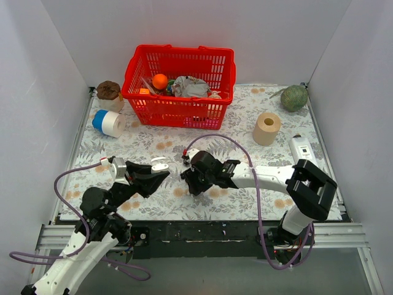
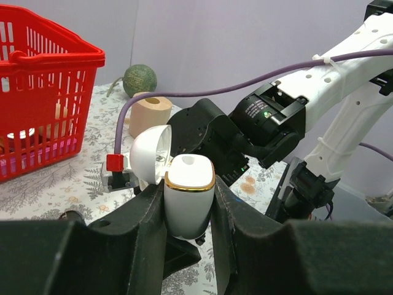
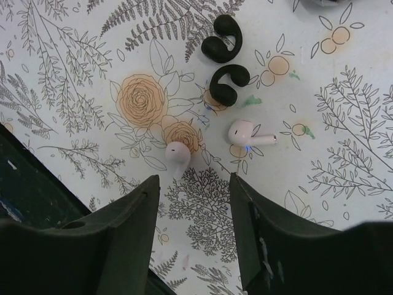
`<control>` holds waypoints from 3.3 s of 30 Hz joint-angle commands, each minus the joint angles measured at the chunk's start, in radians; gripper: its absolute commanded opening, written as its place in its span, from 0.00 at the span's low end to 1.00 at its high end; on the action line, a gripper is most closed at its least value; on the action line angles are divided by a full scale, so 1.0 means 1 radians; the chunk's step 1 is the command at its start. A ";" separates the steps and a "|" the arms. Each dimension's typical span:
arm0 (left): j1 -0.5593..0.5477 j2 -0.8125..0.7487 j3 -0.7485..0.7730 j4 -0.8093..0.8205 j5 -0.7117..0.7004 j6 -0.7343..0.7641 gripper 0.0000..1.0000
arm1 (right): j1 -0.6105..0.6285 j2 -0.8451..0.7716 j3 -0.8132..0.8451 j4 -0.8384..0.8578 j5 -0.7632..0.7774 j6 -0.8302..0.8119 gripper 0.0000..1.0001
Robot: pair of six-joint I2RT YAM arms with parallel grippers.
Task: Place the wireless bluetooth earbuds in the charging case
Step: Pick up the earbud from the center of the board.
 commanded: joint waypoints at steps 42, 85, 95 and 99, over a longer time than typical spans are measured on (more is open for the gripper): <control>0.005 -0.046 0.035 -0.066 -0.062 0.020 0.00 | 0.066 0.197 0.137 -0.061 0.082 0.180 0.46; 0.005 -0.049 0.037 -0.066 -0.048 0.008 0.00 | 0.103 0.172 0.068 -0.133 0.180 0.223 0.03; 0.005 -0.026 0.042 -0.040 -0.059 0.005 0.00 | 0.103 0.056 0.114 -0.155 0.264 0.192 0.01; 0.005 0.004 0.054 0.004 -0.067 0.020 0.00 | 0.103 -0.015 0.175 -0.188 0.299 0.162 0.01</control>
